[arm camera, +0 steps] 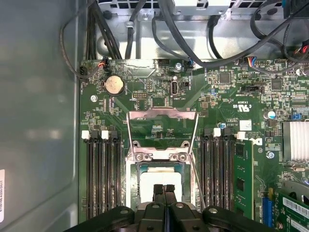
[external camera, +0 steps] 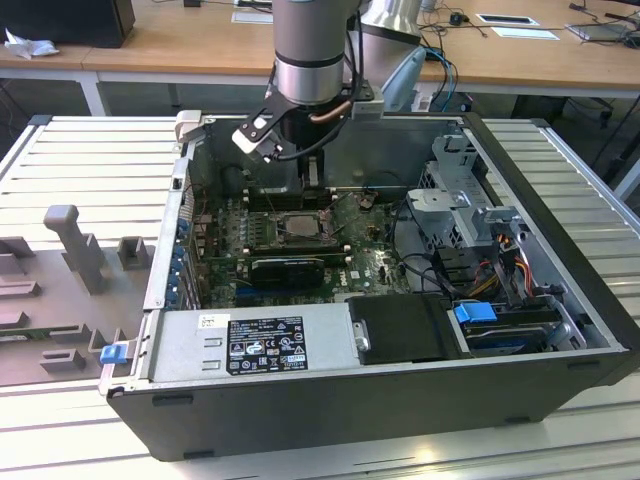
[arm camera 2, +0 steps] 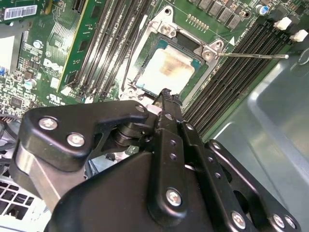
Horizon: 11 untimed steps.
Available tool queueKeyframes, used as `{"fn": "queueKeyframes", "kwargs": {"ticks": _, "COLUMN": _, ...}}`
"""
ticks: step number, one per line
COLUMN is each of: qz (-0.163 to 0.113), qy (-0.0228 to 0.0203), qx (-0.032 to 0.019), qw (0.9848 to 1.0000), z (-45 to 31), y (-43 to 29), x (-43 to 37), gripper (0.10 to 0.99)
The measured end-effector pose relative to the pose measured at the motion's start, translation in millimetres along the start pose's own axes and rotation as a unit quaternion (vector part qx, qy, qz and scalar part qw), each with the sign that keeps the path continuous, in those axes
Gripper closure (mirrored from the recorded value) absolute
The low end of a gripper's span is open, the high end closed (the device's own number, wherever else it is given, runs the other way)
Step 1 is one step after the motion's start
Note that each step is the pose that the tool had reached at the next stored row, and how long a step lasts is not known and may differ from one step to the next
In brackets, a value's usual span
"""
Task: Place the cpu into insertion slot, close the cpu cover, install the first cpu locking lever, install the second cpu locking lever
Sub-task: 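Close the cpu cover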
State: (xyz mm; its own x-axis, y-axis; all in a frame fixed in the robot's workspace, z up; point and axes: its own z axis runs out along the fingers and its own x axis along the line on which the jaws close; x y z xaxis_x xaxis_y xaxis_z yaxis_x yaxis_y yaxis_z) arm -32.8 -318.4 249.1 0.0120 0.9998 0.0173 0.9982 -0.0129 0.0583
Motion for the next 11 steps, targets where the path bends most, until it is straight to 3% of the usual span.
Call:
{"fn": "queueKeyframes", "kwargs": {"ticks": 7, "qz": 0.0, "qy": 0.0006, "qx": 0.0001, "qw": 1.0, "z": -2.0, "y": 0.3, "x": 0.0, "gripper": 0.98}}
{"fn": "queueKeyframes", "kwargs": {"ticks": 11, "qz": 0.0, "qy": 0.0008, "qx": 0.0001, "qw": 1.0, "z": -10.0, "y": 0.8, "x": 0.1, "gripper": 0.98}}
